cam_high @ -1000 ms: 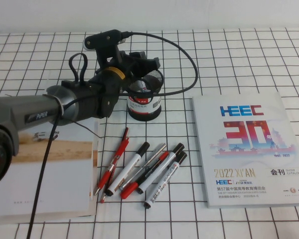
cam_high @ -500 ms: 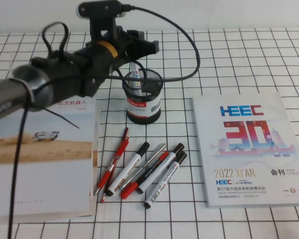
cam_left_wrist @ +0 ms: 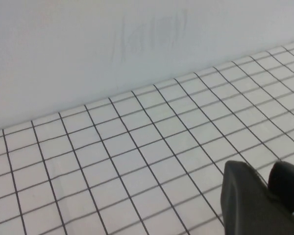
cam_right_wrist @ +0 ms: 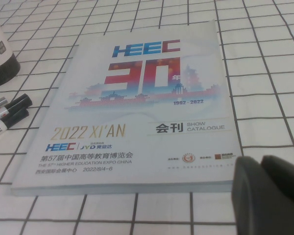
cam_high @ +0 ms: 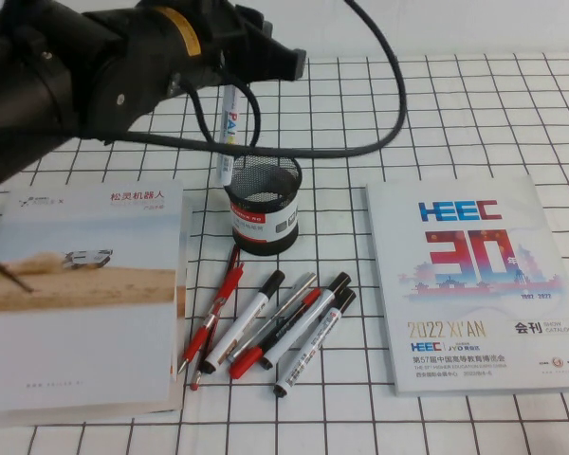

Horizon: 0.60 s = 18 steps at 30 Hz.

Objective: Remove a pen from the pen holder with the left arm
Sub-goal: 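Take a marker out of the pen holder and lay it on the table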

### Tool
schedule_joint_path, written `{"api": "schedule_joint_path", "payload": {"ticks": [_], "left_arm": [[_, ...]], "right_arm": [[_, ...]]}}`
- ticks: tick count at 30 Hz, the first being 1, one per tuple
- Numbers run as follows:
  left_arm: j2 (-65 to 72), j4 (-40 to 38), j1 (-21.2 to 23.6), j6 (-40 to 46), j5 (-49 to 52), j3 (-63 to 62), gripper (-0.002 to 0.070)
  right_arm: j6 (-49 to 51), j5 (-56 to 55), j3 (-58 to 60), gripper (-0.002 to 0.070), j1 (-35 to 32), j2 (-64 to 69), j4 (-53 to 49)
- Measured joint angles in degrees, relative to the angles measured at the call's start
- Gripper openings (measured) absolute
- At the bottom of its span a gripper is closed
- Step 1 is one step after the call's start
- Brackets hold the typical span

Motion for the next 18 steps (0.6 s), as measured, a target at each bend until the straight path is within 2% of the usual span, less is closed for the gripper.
{"api": "schedule_joint_path", "payload": {"ticks": [11, 18], "left_arm": [[-1.5, -1.3, -11.7, 4.0, 27.7, 0.1, 0.0073], [4.8, -5.3, -15.6, 5.6, 38.6, -3.2, 0.0073]], "right_arm": [[0.0, 0.0, 0.0, -0.0014, 0.0, 0.0, 0.0], [0.0, 0.0, 0.0, -0.0014, 0.0, 0.0, 0.0]]}}
